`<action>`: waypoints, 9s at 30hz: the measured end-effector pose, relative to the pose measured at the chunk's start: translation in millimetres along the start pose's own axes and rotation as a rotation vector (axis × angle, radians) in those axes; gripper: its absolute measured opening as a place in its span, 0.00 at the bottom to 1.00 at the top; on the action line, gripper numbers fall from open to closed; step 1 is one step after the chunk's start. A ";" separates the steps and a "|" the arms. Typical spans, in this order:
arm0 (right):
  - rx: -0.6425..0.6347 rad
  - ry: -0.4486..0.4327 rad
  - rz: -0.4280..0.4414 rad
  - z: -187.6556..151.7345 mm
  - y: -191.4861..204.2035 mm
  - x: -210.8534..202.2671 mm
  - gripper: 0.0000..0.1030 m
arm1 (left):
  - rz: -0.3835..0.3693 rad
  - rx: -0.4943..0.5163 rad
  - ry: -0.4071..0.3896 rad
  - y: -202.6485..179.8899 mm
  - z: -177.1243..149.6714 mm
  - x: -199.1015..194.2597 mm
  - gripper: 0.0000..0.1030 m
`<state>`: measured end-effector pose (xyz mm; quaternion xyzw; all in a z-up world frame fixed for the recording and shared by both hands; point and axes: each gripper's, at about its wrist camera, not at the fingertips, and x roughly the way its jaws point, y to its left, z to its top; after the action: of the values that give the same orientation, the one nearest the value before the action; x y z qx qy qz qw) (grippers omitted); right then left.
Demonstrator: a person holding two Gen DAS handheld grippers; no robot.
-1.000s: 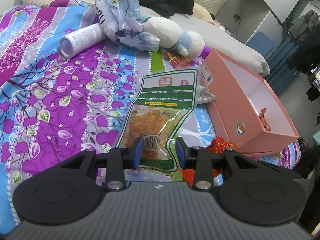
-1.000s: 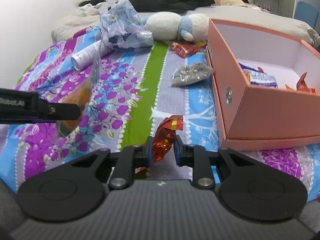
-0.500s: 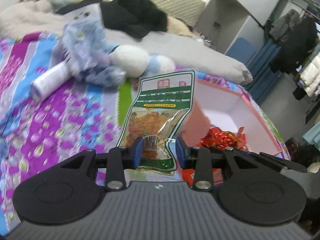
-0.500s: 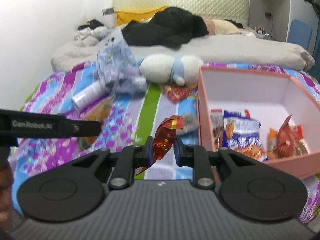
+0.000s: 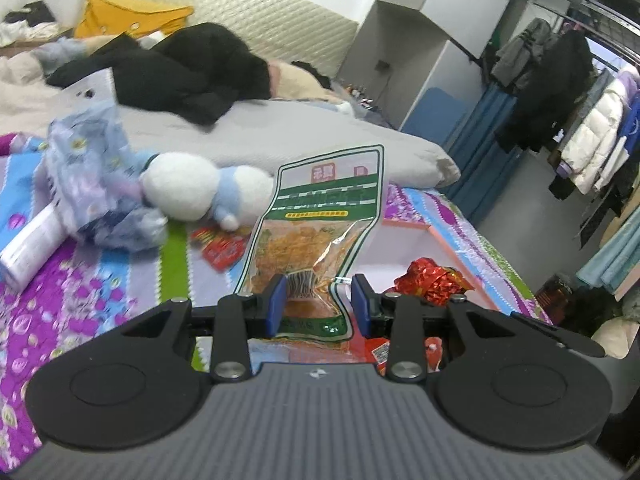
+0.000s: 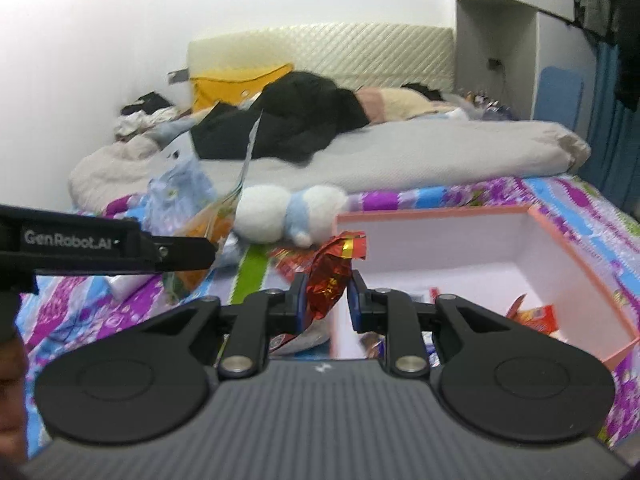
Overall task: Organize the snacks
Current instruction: 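Carry the green packet and red foil candy over the pink box, then open both grippers to drop the packets into the box, then withdraw both tools from the box toward the remaining snacks, then grasp the red face-printed packet with left gripper while right grasps the clear silver packet, then lift the red packet with the left gripper while right lifts the silver packet, then carry the red packet and silver packet over the open pink box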
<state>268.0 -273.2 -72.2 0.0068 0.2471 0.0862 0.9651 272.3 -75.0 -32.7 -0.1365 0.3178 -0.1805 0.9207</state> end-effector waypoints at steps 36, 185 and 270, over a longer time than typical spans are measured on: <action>0.240 0.305 -0.186 -43.3 -143.3 75.6 0.57 | -0.024 0.150 0.278 -70.0 17.5 180.9 0.76; -0.383 0.180 -0.047 -110.8 103.4 163.8 0.30 | -0.078 -0.352 0.176 206.1 -9.2 297.6 0.10; 0.193 0.412 0.154 -156.0 28.3 54.2 0.48 | 0.227 0.339 0.383 128.6 -187.2 39.3 1.00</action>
<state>235.5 -240.7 -233.4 0.1000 0.4448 0.1350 0.8797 213.9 -1.5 -243.2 0.0925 0.4645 -0.1492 0.8680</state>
